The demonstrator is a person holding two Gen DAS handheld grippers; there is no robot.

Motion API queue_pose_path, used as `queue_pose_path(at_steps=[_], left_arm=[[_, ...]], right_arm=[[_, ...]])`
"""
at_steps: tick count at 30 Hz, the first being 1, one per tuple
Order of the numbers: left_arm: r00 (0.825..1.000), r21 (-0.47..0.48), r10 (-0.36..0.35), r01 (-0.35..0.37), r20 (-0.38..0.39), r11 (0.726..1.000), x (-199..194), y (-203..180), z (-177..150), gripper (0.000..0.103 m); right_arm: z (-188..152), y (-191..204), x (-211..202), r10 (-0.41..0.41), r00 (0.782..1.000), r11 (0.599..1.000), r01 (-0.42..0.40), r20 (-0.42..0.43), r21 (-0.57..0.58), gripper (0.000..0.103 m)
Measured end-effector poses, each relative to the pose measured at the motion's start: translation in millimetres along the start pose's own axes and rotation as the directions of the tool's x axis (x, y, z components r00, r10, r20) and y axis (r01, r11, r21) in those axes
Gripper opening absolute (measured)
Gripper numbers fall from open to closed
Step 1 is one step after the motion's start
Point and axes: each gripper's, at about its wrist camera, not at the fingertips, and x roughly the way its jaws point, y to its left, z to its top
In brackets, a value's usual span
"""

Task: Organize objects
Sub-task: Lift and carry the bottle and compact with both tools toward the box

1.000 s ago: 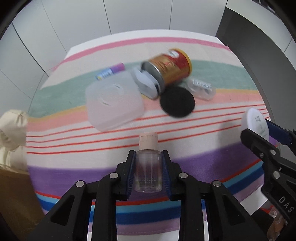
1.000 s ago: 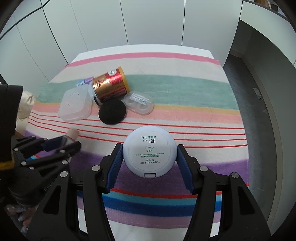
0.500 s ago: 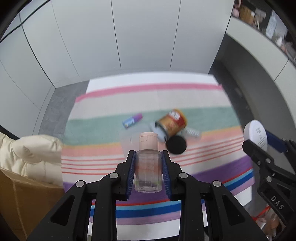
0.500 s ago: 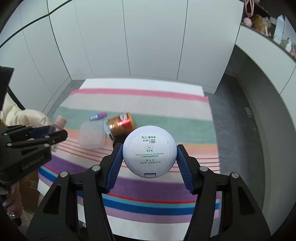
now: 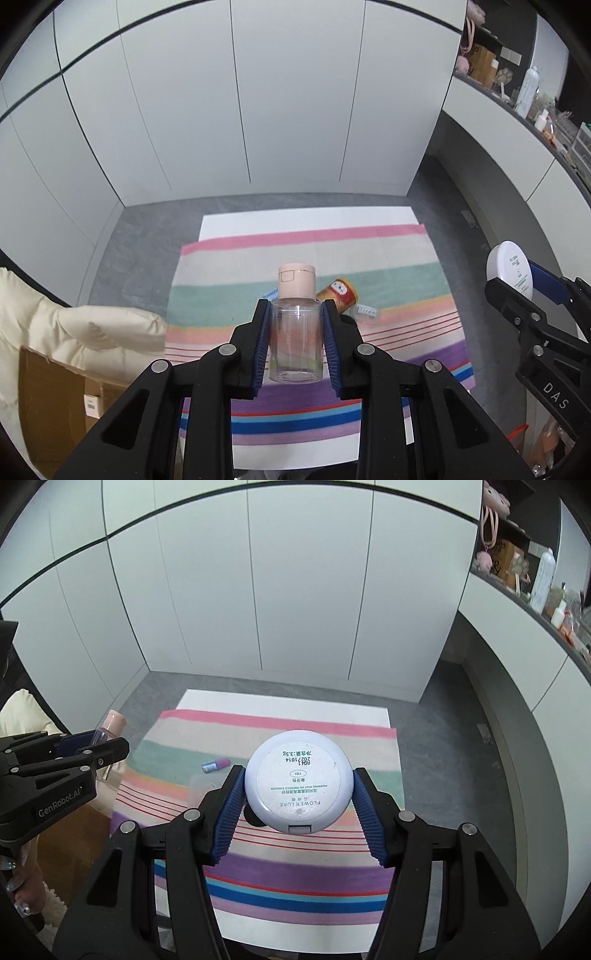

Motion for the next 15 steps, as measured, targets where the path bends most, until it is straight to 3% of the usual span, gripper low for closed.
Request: queue_pose_path(at_steps=[15], left_arm=[[1.0,0.035,0.004,-0.004,0.004,0.999,-25,-8,-11,0.028]], right_arm=[[1,8,-21,0.005,1.0,1.0,-0.005,0.007,-0.012,0.06]])
